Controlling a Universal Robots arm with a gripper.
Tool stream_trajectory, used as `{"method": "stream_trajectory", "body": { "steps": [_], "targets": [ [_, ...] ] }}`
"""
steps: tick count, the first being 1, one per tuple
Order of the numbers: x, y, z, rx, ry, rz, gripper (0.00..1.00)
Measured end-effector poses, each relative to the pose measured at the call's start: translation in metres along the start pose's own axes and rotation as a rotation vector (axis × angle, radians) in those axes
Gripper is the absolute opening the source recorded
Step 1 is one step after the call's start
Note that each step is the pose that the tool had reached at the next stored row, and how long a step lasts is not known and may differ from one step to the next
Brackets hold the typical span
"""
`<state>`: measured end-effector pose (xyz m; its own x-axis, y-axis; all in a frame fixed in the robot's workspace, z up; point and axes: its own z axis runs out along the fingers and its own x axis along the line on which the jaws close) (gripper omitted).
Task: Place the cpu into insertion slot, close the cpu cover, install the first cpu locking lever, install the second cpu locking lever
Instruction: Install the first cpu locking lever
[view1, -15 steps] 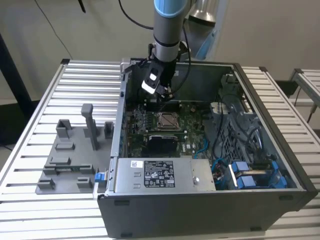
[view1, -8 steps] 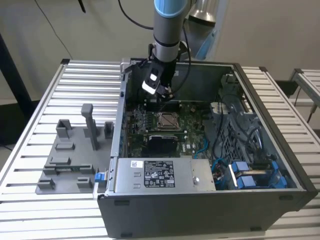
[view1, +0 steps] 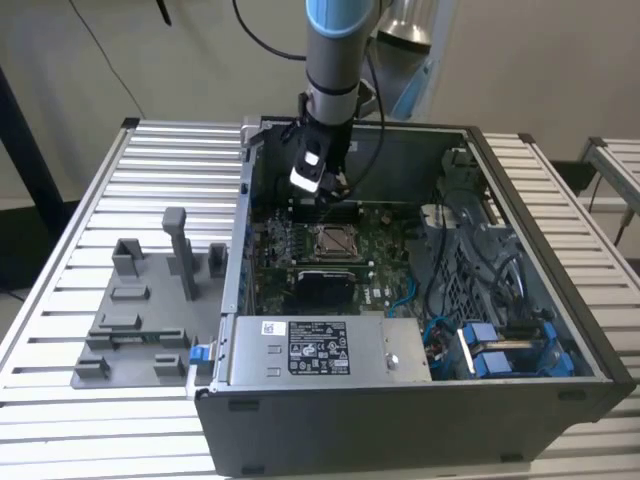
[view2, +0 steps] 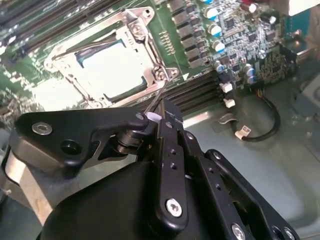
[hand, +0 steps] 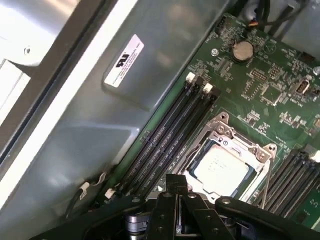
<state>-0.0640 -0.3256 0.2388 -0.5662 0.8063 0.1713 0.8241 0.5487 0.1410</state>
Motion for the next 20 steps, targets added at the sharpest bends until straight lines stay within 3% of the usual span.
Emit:
{"method": "stream_trajectory", "body": {
  "steps": [5,8,13,20],
  "targets": [
    [-0.0006,-0.0006,0.0033,0.0077,0.0072,-0.089,0.11],
    [-0.0006,-0.0007,0.0035,0.0081,0.0091,-0.141,0.11],
    [-0.0007,-0.0006,0.0037,0.0006,0.0117,-0.221,0.11],
    [-0.0007,-0.0006,0.0037,-0.0216,0.0138,-0.322,0.11]
  ]
}}
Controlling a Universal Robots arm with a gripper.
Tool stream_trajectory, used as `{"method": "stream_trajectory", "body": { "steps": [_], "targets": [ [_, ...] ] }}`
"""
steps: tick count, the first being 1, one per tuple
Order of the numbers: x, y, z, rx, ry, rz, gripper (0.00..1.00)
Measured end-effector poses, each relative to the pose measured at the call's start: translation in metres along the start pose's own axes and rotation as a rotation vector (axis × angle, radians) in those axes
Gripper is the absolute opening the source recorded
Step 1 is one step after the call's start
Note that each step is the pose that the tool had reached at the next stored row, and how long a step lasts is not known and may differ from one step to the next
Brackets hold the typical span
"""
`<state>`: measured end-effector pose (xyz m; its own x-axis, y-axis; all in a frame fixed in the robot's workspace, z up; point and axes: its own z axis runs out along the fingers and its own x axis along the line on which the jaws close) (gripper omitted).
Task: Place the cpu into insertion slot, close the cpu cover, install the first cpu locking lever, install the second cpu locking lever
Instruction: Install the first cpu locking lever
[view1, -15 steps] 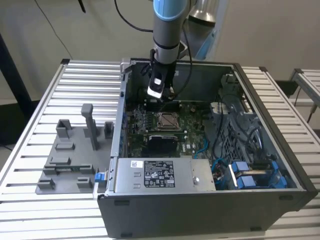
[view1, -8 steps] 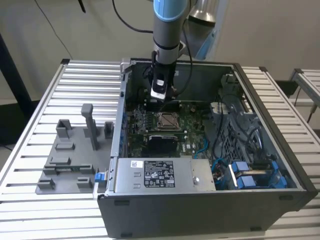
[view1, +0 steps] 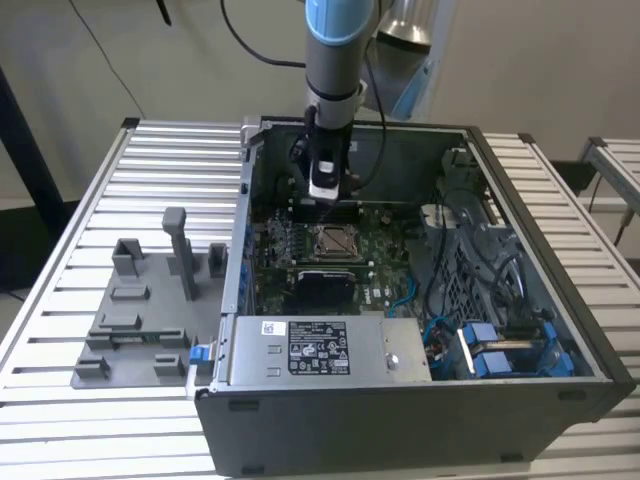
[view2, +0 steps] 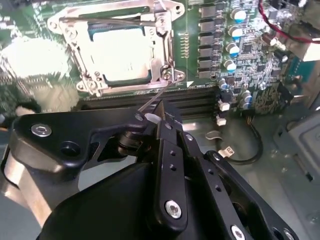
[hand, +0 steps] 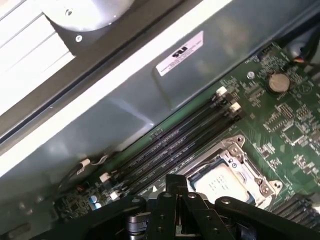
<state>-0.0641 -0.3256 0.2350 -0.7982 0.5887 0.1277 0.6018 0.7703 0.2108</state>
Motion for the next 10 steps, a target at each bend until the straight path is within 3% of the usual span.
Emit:
{"method": "stream_trajectory", "body": {
  "steps": [6,10],
  "targets": [
    [0.0001,0.0,0.0,-0.0174,0.0008,-0.087,0.11],
    [0.0,0.0,0.0,-0.0223,0.0014,-0.143,0.11]
  ]
}}
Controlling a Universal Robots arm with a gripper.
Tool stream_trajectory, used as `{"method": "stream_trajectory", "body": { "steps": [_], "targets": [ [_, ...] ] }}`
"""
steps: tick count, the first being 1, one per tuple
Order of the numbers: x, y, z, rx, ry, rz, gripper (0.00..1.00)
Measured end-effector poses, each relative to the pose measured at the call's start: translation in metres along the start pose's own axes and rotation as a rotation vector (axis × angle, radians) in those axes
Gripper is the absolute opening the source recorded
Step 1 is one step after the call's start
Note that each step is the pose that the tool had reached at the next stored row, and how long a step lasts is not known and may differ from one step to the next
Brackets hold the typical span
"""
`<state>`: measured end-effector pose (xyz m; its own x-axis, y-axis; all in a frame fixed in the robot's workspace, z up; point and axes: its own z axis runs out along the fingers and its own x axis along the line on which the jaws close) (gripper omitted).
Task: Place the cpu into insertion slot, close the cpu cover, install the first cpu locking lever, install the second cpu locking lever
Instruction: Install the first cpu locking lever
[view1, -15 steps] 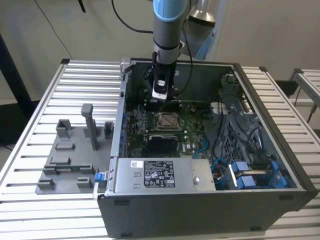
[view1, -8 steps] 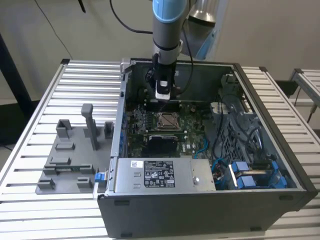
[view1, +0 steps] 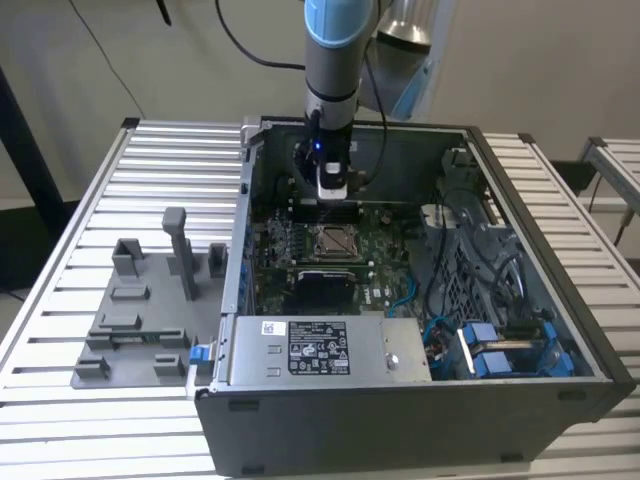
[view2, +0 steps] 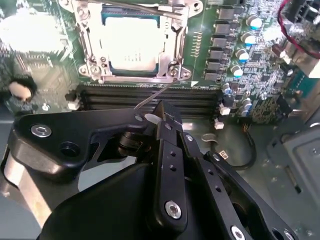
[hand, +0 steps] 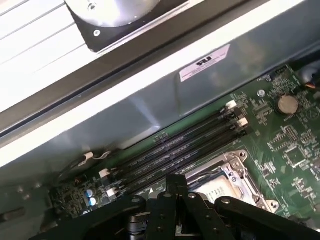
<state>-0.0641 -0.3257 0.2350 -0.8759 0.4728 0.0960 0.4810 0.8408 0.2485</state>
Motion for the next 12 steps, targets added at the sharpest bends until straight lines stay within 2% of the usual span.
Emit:
{"method": "stream_trajectory", "body": {
  "steps": [6,12],
  "targets": [
    [0.0,-0.0003,0.0,-0.0011,0.004,-0.078,0.11],
    [-0.0002,-0.001,0.0022,-0.0005,0.0131,-0.17,0.11]
  ]
}}
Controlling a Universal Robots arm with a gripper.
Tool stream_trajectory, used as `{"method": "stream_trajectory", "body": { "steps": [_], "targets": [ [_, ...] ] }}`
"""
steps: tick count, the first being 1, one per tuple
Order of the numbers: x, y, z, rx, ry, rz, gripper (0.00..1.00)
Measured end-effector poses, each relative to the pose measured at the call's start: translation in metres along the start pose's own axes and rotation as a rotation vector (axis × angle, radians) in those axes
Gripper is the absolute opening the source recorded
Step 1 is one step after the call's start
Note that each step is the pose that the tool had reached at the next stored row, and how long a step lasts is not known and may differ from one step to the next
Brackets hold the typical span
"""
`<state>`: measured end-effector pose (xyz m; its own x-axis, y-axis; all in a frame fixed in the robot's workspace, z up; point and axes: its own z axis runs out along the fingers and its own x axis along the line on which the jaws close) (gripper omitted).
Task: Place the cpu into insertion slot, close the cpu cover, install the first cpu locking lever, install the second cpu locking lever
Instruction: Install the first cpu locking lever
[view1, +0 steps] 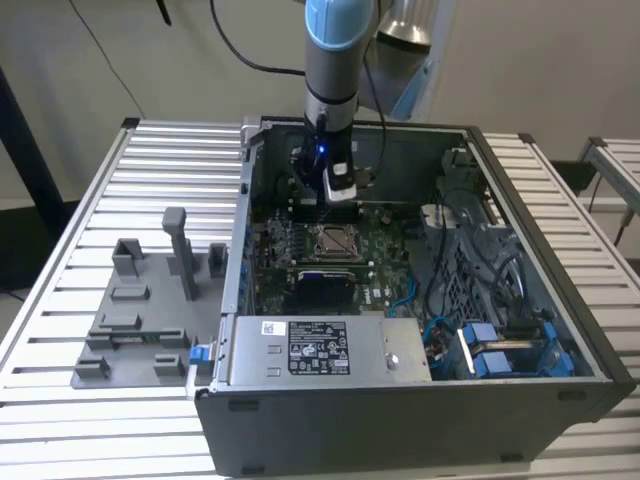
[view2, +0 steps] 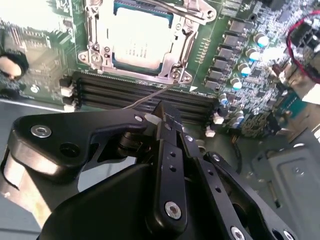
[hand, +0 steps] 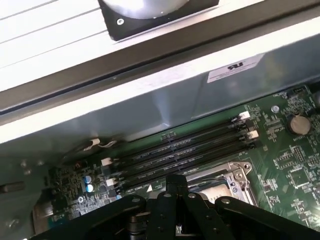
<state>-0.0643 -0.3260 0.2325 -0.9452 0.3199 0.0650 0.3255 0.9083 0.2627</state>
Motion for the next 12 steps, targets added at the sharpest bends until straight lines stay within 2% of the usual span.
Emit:
{"method": "stream_trajectory", "body": {
  "steps": [5,12],
  "targets": [
    [-0.0002,-0.0008,0.0029,-0.001,0.0069,-0.077,0.11],
    [-0.0001,-0.003,0.0054,-0.0062,0.0075,-0.158,0.11]
  ]
}}
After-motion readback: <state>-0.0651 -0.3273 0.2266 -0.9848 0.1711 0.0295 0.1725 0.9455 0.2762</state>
